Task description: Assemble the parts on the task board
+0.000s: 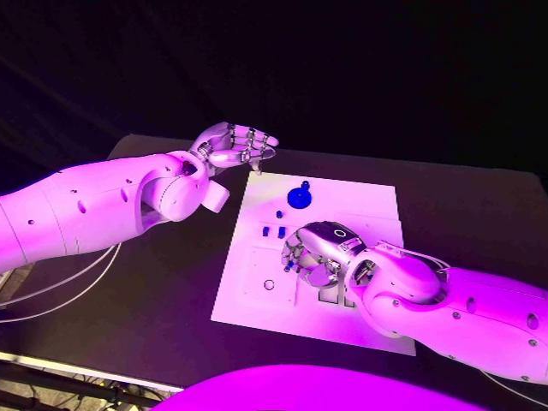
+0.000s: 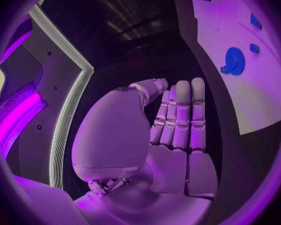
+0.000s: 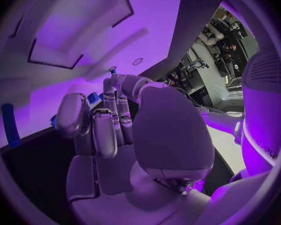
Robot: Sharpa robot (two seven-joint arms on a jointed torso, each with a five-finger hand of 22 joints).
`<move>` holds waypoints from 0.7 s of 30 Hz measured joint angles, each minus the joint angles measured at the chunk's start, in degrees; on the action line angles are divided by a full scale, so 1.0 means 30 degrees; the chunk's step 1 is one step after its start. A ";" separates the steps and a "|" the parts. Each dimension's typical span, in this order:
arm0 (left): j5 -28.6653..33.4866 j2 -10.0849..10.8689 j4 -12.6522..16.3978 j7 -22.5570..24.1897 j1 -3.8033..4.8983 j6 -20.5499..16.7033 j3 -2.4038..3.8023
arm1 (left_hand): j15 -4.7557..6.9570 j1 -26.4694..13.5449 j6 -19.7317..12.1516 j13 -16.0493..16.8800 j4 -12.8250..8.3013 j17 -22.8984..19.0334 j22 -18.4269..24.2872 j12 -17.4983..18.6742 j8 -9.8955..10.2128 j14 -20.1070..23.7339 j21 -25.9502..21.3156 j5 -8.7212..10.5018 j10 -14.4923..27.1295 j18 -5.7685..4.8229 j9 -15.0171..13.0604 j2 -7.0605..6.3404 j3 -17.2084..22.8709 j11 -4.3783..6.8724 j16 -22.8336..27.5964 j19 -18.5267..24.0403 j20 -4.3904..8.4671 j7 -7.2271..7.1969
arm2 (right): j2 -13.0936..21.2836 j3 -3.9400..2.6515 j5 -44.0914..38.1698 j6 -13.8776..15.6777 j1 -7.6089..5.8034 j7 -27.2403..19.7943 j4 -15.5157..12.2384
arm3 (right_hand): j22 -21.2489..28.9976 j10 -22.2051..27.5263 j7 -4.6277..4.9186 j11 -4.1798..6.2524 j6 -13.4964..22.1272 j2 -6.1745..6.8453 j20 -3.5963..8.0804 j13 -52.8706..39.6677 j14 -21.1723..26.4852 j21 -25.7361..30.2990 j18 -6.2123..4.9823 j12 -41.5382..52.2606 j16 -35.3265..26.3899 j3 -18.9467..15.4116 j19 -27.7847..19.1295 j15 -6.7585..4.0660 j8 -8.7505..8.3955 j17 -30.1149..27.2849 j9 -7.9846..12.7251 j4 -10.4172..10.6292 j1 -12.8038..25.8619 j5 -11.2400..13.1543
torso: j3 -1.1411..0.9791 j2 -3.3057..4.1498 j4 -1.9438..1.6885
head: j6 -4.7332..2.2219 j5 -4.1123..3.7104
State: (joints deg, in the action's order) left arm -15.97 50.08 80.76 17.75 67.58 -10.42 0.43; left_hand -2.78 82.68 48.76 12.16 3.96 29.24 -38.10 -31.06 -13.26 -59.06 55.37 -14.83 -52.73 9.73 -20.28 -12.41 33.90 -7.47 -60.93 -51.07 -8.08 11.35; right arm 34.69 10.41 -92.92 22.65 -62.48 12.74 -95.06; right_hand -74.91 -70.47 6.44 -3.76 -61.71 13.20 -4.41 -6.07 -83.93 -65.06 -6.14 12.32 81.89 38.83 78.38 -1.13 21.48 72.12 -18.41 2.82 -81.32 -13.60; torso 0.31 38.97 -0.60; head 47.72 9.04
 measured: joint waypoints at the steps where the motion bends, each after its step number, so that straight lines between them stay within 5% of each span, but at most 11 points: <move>1: 0.0001 0.0000 -0.0006 -0.0004 0.0000 0.0001 0.0000 | 0.0000 0.0000 -0.0001 0.0000 0.0000 0.0000 0.0000 0.0000 0.0000 0.0000 0.0000 0.0000 0.0000 0.0001 0.0000 0.0000 0.0000 0.0000 0.0000 0.0000 0.0000 0.0000 | 0.0000 0.0004 -0.0002 -0.0014 0.0006 0.0002 0.0004 | 0.0000 -0.0001 -0.0001 0.0000 0.0001 0.0000 0.0000 0.0000 0.0000 0.0000 0.0001 0.0000 0.0000 0.0000 0.0000 0.0000 -0.0001 0.0000 -0.0007 0.0000 0.0000 0.0000 | 0.0000 0.0000 0.0002 | 0.0004 -0.0002; 21: 0.0009 0.0000 -0.0050 -0.0058 -0.0001 0.0009 0.0000 | 0.0000 0.0000 0.0000 -0.0021 0.0000 -0.0016 0.0016 0.0000 0.0000 0.0001 -0.0077 0.0000 0.0069 -0.0001 0.0016 0.0000 0.0001 0.0070 0.0000 0.0000 0.0001 0.0000 | -0.0120 0.0012 -0.0049 -0.0179 0.0055 0.0052 0.0131 | -0.0013 -0.0068 0.0026 0.0044 0.0099 0.0051 0.0000 0.0002 0.0000 0.0001 -0.0001 -0.0017 0.0000 0.0051 0.0000 0.0000 -0.0037 -0.0011 -0.0007 -0.0055 0.0047 -0.0054 | -0.0002 0.0000 -0.0005 | 0.0115 0.0033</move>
State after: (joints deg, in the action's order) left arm -15.94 50.08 80.62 17.58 67.57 -10.39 0.43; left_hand -2.78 82.68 48.76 12.10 3.96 29.19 -38.05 -31.06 -13.26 -59.06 55.14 -14.83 -52.53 9.73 -20.23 -12.41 33.91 -7.26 -60.93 -51.07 -8.08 11.35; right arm 34.33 10.45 -93.06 22.12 -62.31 12.90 -94.67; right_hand -74.95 -70.68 6.52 -3.63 -61.42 13.36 -4.42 -6.06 -83.93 -65.06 -6.15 12.27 81.89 38.98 78.38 -1.13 21.37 72.09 -18.44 2.66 -81.18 -13.76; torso 0.31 38.97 -0.62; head 48.07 9.14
